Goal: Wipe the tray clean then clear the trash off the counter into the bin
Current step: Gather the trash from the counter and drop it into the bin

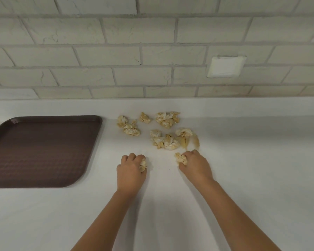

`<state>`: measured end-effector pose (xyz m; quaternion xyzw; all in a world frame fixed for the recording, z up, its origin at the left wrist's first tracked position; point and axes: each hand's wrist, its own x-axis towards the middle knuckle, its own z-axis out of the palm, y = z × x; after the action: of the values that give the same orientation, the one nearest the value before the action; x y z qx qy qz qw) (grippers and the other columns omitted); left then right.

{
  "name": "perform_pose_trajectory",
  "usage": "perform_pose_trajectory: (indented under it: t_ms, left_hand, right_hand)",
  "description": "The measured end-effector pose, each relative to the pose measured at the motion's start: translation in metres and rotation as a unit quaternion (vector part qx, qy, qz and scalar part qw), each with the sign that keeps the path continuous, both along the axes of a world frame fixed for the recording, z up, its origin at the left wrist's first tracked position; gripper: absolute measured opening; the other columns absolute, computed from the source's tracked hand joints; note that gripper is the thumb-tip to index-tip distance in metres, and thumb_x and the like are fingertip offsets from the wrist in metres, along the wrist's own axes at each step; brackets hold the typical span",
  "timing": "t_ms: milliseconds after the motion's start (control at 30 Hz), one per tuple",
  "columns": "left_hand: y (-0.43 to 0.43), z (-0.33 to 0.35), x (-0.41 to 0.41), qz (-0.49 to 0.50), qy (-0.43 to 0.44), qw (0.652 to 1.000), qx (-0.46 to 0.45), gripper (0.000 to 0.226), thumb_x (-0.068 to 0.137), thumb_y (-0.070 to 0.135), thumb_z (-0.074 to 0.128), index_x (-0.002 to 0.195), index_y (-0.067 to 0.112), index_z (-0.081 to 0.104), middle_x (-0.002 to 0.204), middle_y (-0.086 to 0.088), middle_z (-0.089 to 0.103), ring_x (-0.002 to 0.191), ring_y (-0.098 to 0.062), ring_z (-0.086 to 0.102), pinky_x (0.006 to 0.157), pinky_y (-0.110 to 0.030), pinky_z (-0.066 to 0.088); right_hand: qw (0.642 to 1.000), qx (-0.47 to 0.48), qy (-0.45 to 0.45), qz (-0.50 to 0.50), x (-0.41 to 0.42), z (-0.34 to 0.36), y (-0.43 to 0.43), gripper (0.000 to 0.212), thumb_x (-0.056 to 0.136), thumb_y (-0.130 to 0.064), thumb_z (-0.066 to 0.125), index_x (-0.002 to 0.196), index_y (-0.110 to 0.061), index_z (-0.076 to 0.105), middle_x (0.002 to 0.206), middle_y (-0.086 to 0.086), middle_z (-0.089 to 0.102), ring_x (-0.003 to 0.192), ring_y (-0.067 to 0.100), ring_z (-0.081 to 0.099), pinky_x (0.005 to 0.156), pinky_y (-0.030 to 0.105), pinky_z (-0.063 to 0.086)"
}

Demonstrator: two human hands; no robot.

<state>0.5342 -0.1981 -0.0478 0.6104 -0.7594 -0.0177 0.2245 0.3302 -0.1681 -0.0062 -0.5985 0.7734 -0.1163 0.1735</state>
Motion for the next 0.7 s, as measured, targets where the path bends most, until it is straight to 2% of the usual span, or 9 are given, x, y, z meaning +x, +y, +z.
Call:
perform_pose_trajectory:
  t_ms: [100, 167, 267, 367, 433, 500, 533, 600, 700]
  left_hand:
    - [0.003, 0.002, 0.001, 0.009, 0.003, 1.000, 0.007, 0.031, 0.062, 0.007, 0.073, 0.091, 0.019, 0.070, 0.076, -0.001, 0.058, 0.071, -0.027, 0.054, 0.051, -0.027, 0.035]
    - [0.006, 0.002, 0.002, 0.010, -0.001, 1.000, 0.011, 0.031, 0.062, 0.007, 0.074, 0.091, 0.019, 0.070, 0.076, -0.001, 0.058, 0.071, -0.026, 0.054, 0.051, -0.027, 0.034]
    - [0.008, 0.003, 0.002, 0.016, -0.001, 1.000, 0.015, 0.030, 0.065, 0.008, 0.072, 0.092, 0.019, 0.070, 0.077, -0.001, 0.058, 0.073, -0.026, 0.054, 0.052, -0.028, 0.034]
    - [0.008, 0.004, 0.000, 0.023, 0.001, 1.000, 0.018, 0.029, 0.070, 0.009, 0.069, 0.096, 0.019, 0.069, 0.081, -0.002, 0.059, 0.078, -0.026, 0.053, 0.055, -0.029, 0.035]
    - [0.009, 0.004, -0.001, 0.025, -0.001, 0.999, 0.023, 0.028, 0.070, 0.008, 0.068, 0.096, 0.019, 0.068, 0.082, -0.002, 0.059, 0.078, -0.026, 0.053, 0.056, -0.030, 0.036]
    - [0.010, 0.004, -0.001, 0.028, 0.000, 0.999, 0.026, 0.028, 0.069, 0.007, 0.069, 0.094, 0.018, 0.069, 0.080, -0.002, 0.058, 0.076, -0.027, 0.053, 0.055, -0.029, 0.036]
    - [0.011, 0.004, -0.001, 0.029, 0.000, 0.999, 0.027, 0.028, 0.068, 0.006, 0.069, 0.093, 0.019, 0.069, 0.079, -0.002, 0.058, 0.076, -0.027, 0.053, 0.054, -0.029, 0.036]
    - [0.013, 0.004, -0.001, 0.033, -0.001, 0.999, 0.025, 0.028, 0.066, 0.007, 0.071, 0.091, 0.020, 0.069, 0.077, -0.001, 0.057, 0.074, -0.027, 0.053, 0.053, -0.029, 0.035]
    - [0.014, 0.006, -0.002, 0.042, 0.001, 0.999, 0.019, 0.028, 0.068, 0.007, 0.071, 0.093, 0.020, 0.069, 0.079, -0.001, 0.058, 0.076, -0.027, 0.053, 0.054, -0.029, 0.034]
  right_hand:
    - [0.998, 0.000, -0.056, -0.034, -0.008, 0.005, 0.016, 0.028, 0.080, -0.029, 0.063, 0.106, -0.018, 0.064, 0.102, 0.000, 0.062, 0.085, 0.017, 0.059, 0.066, 0.025, 0.044]
    - [0.992, -0.031, -0.109, -0.056, -0.013, 0.017, 0.027, 0.030, 0.076, -0.031, 0.066, 0.104, -0.020, 0.064, 0.095, -0.003, 0.066, 0.078, 0.015, 0.061, 0.065, 0.025, 0.047]
    - [0.986, -0.091, -0.120, -0.075, -0.025, 0.039, 0.024, 0.041, 0.075, -0.030, 0.068, 0.115, -0.020, 0.063, 0.096, 0.003, 0.067, 0.086, 0.022, 0.062, 0.071, 0.028, 0.048]
    - [0.983, -0.120, -0.113, -0.084, -0.038, 0.050, -0.003, 0.032, 0.079, -0.028, 0.064, 0.106, -0.010, 0.066, 0.097, 0.011, 0.068, 0.092, 0.029, 0.062, 0.072, 0.032, 0.047]
    - [0.990, -0.067, -0.091, -0.080, -0.044, 0.043, -0.027, 0.053, 0.084, -0.031, 0.061, 0.129, -0.003, 0.051, 0.120, 0.016, 0.061, 0.110, 0.031, 0.057, 0.083, 0.033, 0.046]
    - [0.997, 0.011, -0.065, -0.046, -0.051, 0.027, -0.046, 0.067, 0.087, -0.033, 0.057, 0.144, -0.007, 0.031, 0.133, 0.015, 0.052, 0.119, 0.031, 0.051, 0.089, 0.033, 0.044]
    - [0.998, 0.030, -0.055, -0.026, -0.054, 0.018, -0.052, 0.061, 0.088, -0.031, 0.055, 0.142, -0.010, 0.035, 0.130, 0.014, 0.054, 0.115, 0.030, 0.054, 0.087, 0.033, 0.045]
    - [0.999, 0.028, -0.039, -0.011, -0.060, 0.003, -0.055, 0.038, 0.088, -0.026, 0.051, 0.124, -0.013, 0.054, 0.116, 0.013, 0.061, 0.099, 0.028, 0.060, 0.079, 0.031, 0.048]
    - [0.999, -0.025, 0.001, -0.030, -0.068, -0.011, -0.046, 0.033, 0.090, -0.029, 0.053, 0.118, -0.012, 0.056, 0.113, 0.015, 0.055, 0.096, 0.032, 0.059, 0.069, 0.028, 0.043]
